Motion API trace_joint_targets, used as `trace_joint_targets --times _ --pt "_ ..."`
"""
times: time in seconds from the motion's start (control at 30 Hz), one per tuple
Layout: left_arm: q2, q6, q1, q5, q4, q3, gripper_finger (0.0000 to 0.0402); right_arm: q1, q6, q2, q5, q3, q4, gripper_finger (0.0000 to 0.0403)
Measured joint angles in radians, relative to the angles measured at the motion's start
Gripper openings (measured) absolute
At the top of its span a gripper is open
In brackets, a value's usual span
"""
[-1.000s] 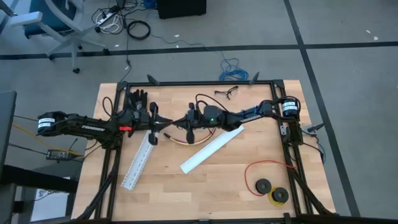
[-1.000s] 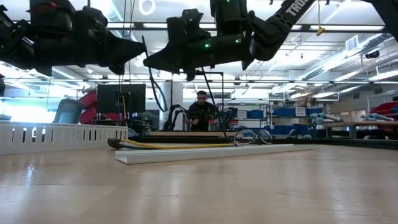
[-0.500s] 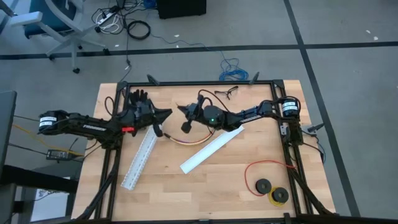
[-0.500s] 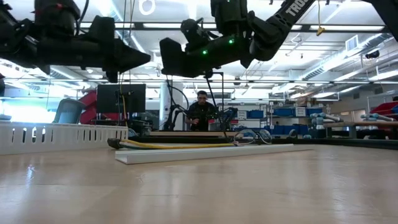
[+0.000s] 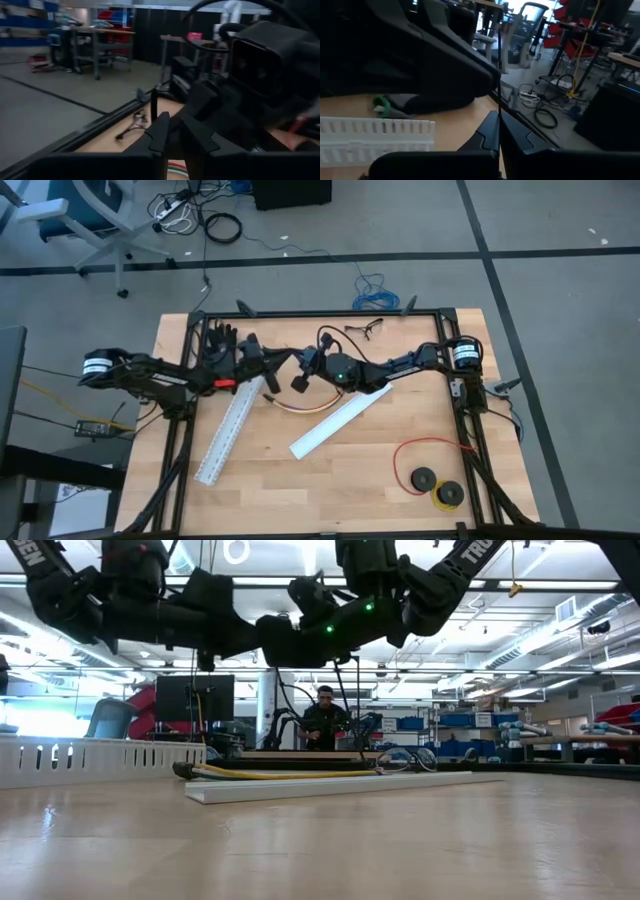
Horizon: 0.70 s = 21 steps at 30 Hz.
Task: Ziptie cables
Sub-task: Wrap the cables together using a zip tie
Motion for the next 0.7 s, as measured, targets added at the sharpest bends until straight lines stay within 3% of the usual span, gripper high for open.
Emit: trace_joint_targets --times 0.2,0.6,0.7 --pt "0.038 0.004 -0.001 -0.129 -0.025 0.043 0.0048 -0.003 0.001 0.000 0.004 0.000 0.000 0.0000" --pt "0.051 -0.010 -0.002 -0.141 -0.023 0.048 0.0048 -0.008 -0.036 0.000 0.006 0.000 -0.009 0.0000" --pt "0.051 -0.025 -0.007 -0.142 -0.028 0.048 0.0048 0.000 -0.057 0.000 0.062 0.000 -0.031 0.0000"
